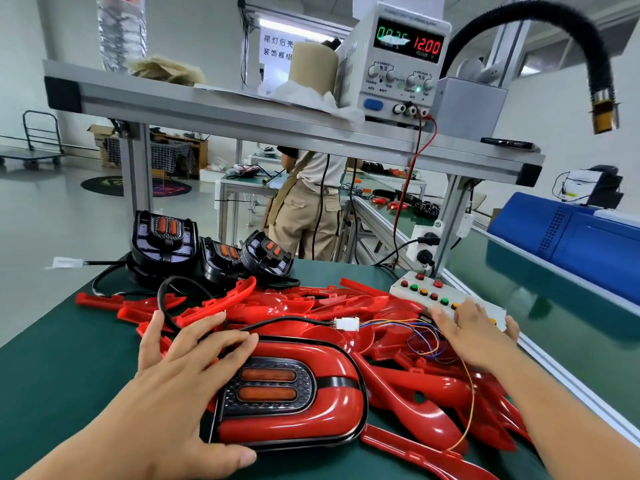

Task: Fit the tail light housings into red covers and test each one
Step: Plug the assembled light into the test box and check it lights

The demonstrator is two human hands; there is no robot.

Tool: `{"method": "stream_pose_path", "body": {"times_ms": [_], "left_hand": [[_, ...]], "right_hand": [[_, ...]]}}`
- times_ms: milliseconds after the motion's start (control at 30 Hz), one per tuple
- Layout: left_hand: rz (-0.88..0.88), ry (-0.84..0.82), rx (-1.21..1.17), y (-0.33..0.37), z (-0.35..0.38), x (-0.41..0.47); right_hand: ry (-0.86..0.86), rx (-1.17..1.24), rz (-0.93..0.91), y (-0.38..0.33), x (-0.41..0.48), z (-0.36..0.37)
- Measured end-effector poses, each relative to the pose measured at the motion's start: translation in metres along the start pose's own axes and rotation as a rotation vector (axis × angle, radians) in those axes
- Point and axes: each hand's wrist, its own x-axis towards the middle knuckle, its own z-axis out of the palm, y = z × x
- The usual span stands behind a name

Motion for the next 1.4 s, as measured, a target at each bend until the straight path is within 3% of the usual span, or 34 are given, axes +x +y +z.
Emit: {"method": "stream_pose_path", "body": {"times_ms": [667,933,1400], "left_hand": [[-0.041,-0.057,-0.005,0.002,0.0,-0.002],[-0.052,-0.057,-0.005,0.004,-0.005,-0.003],[-0.041,-0.044,0.001,0.006,-0.009,-0.004]], "right_hand": [[0.013,-0.132,0.002,0.006,-0.005,0.007],[0.089,-0.151,-0.118,0.009,-0.005,0.005],[0.032,-0.188,-0.147,0.004,-0.006,-0.006]]}}
